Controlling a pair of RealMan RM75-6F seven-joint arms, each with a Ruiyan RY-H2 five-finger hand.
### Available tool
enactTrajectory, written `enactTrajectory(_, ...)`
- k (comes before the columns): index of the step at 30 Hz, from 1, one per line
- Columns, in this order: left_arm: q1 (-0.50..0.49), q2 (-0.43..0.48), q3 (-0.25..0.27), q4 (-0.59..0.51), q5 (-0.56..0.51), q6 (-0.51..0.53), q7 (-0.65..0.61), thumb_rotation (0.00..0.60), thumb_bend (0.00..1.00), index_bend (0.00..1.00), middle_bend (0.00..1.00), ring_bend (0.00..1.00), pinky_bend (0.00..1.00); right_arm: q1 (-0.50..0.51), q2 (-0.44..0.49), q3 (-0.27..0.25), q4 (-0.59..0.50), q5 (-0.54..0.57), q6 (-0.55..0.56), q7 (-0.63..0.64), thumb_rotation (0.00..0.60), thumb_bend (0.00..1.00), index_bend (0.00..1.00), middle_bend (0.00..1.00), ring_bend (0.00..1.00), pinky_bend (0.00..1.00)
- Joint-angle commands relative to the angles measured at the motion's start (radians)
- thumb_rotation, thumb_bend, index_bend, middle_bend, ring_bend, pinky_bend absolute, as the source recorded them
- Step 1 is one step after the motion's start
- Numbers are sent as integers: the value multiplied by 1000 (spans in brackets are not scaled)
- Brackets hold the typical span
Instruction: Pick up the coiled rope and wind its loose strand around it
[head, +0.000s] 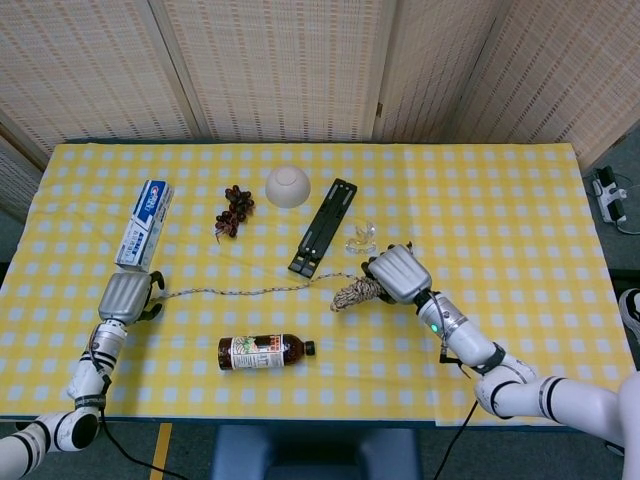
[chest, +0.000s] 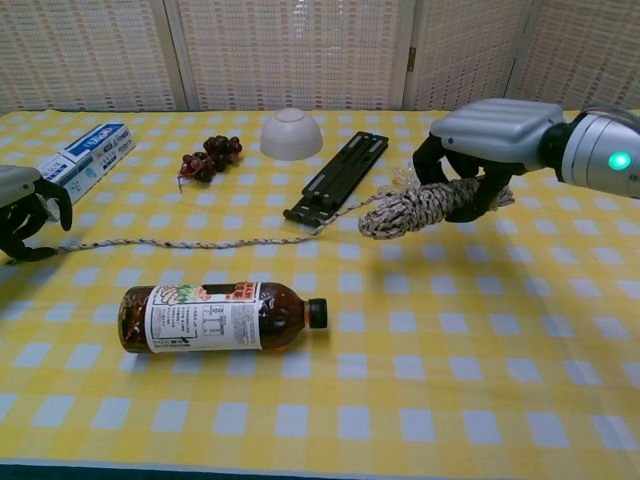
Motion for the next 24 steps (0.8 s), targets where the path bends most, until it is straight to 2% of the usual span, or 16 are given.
enactTrajectory(1,-14,-17,-6,15,-26,-17,9,600,339,492,851,774,714,1,-2,-3,2,2,-3,-1,600,625,757,599,646,503)
enactTrajectory(11,-49,-41,-19,36,-102,-65,37,600,348,522,866,786,719,5,-5,-6,13,5,-6,12,600,627,757,599,647,503)
enactTrajectory(24,-64,-54,-8,52,-140,-79,49,600,418,568,872,793,726,6,-13,-16,32,11,-17,24,600,627,757,599,648,504)
